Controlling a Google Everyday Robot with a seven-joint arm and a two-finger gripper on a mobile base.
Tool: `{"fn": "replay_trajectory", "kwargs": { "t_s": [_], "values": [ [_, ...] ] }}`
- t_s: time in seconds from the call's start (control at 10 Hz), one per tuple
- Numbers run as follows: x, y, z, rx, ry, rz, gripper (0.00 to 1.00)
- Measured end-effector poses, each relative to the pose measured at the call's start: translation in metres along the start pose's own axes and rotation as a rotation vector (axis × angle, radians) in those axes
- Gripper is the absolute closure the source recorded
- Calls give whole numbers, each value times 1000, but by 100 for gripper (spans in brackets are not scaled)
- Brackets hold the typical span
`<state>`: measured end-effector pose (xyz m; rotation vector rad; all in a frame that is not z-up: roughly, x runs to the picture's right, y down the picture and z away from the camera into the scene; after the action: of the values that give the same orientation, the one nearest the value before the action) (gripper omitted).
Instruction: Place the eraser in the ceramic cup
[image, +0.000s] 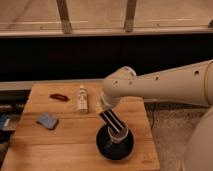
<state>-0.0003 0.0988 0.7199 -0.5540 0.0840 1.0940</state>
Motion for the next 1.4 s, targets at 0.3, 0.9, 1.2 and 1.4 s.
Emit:
{"fn": "replay_trajectory", "kwargs": {
  "t_s": [0.3,0.9,1.2,1.4],
  "values": [
    [-4,-6,3,1,-17,15,100],
    [-6,-1,0,-14,-43,33,49],
    [-2,1,-10,-6,-63,41,39],
    [11,-4,-18,2,-74,71,39]
  ]
}}
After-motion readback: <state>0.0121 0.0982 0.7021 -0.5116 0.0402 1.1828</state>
